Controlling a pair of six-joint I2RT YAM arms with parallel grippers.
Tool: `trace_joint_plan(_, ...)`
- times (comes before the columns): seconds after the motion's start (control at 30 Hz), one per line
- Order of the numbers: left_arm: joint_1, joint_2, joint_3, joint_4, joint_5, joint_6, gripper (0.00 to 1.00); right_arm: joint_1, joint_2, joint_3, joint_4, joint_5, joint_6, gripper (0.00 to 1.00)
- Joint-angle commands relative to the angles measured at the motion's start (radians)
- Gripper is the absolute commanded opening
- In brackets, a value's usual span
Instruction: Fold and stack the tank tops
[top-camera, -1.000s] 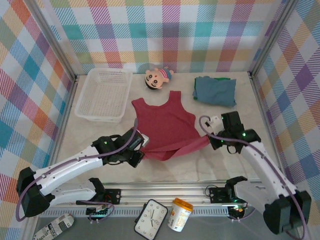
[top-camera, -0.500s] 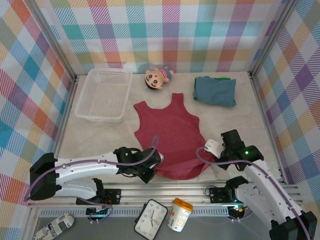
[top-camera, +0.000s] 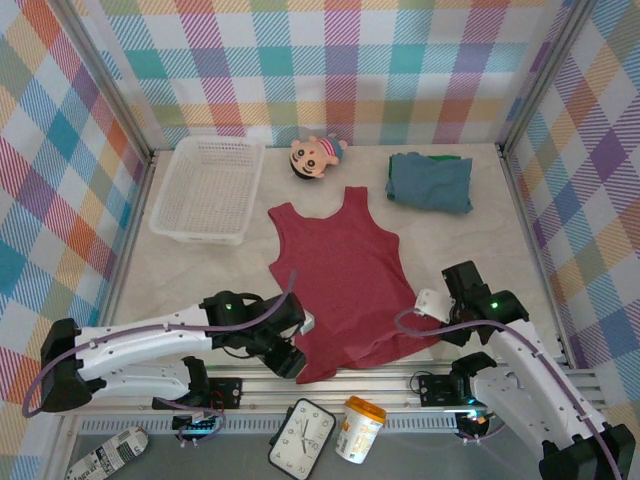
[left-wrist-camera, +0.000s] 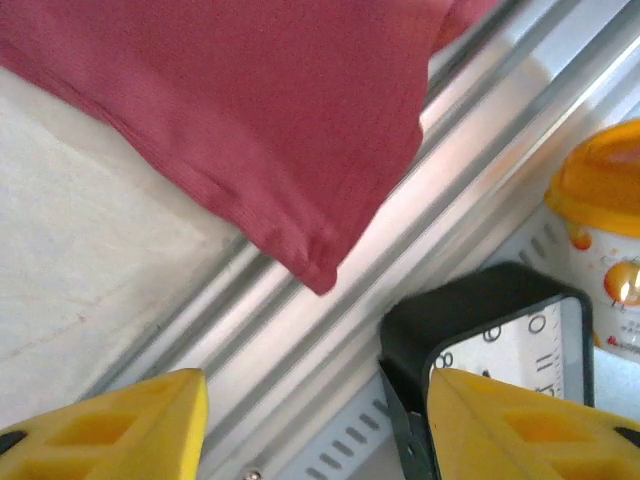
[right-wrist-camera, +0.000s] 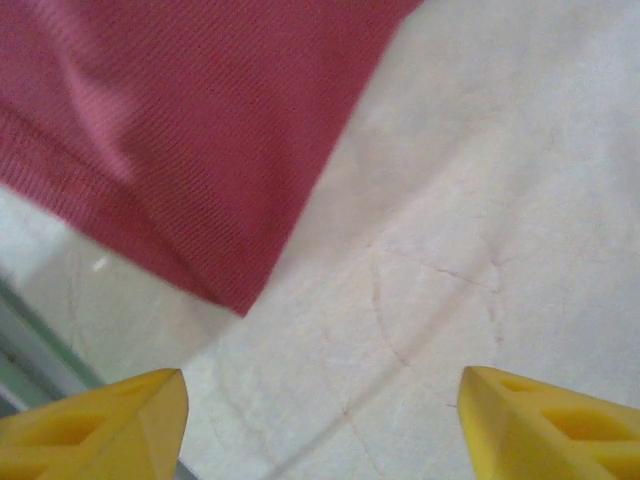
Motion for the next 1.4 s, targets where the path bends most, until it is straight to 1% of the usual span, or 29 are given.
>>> trace_joint_plan(0.0, 0.117, -0.022, 0.057, 0.020, -0.027, 0.052, 0.62, 0.004, 0.044, 0.120, 0.177, -0.030, 0.274, 0.79)
trace_joint_plan(0.07, 0.190, 0.043, 0.103, 0.056, -0.070, 0.072, 0.62, 0.003, 0.108, 0.173, 0.232, -0.072, 0.451, 0.80)
trace_joint_plan(0.1, 0.229, 0.087, 0.124, 0.085, -0.078, 0.076, 0.62, 0.005, 0.145, 0.198, 0.253, -0.099, 0.572, 0.80)
trace_joint_plan(0.17, 0.281, 0.174, 0.168, 0.143, -0.106, 0.072, 0.62, 0.005, 0.203, 0.234, 0.283, -0.142, 0.744, 0.81)
trace_joint_plan(0.23, 0.327, 0.269, 0.204, 0.222, -0.071, 0.078, 0.61, 0.002, 0.253, 0.238, 0.312, -0.159, 0.948, 0.79)
trace_joint_plan(0.27, 0.345, 0.319, 0.220, 0.252, -0.086, 0.073, 0.61, 0.003, 0.273, 0.230, 0.327, -0.187, 1.059, 0.78)
trace_joint_plan(0.33, 0.383, 0.425, 0.245, 0.295, -0.057, 0.075, 0.61, 0.002, 0.298, 0.184, 0.390, -0.273, 1.212, 0.75)
trace_joint_plan(0.37, 0.401, 0.480, 0.257, 0.302, -0.044, 0.062, 0.60, 0.002, 0.305, 0.146, 0.433, -0.312, 1.316, 0.73)
trace_joint_plan(0.47, 0.418, 0.602, 0.275, 0.312, -0.014, 0.066, 0.58, 0.003, 0.334, 0.037, 0.560, -0.424, 1.486, 0.68)
trace_joint_plan(0.6, 0.432, 0.653, 0.235, 0.315, 0.020, 0.050, 0.58, 0.005, 0.389, -0.068, 0.661, -0.502, 1.599, 0.63)
trace_joint_plan(0.7, 0.443, 0.659, 0.181, 0.303, 0.028, 0.030, 0.58, 0.021, 0.429, -0.112, 0.723, -0.523, 1.631, 0.61)
trace_joint_plan(0.8, 0.457, 0.651, 0.117, 0.287, 0.029, 0.001, 0.58, 0.030, 0.494, -0.105, 0.743, -0.518, 1.603, 0.61)
trace_joint_plan(0.97, 0.501, 0.616, 0.049, 0.261, 0.012, -0.041, 0.58, 0.032, 0.633, -0.065, 0.709, -0.457, 1.519, 0.61)
trace_joint_plan(1.07, 0.509, 0.602, 0.037, 0.271, 0.022, -0.059, 0.58, 0.031, 0.720, -0.001, 0.687, -0.412, 1.457, 0.61)
trace_joint_plan(1.2, 0.502, 0.578, 0.030, 0.294, 0.053, -0.126, 0.57, 0.029, 0.831, 0.137, 0.640, -0.353, 1.343, 0.61)
trace_joint_plan(1.27, 0.495, 0.554, 0.030, 0.289, 0.019, -0.155, 0.58, 0.030, 0.900, 0.209, 0.629, -0.362, 1.285, 0.61)
trace_joint_plan(1.37, 0.499, 0.539, 0.036, 0.270, -0.070, -0.180, 0.59, 0.029, 0.988, 0.300, 0.644, -0.422, 1.210, 0.63)
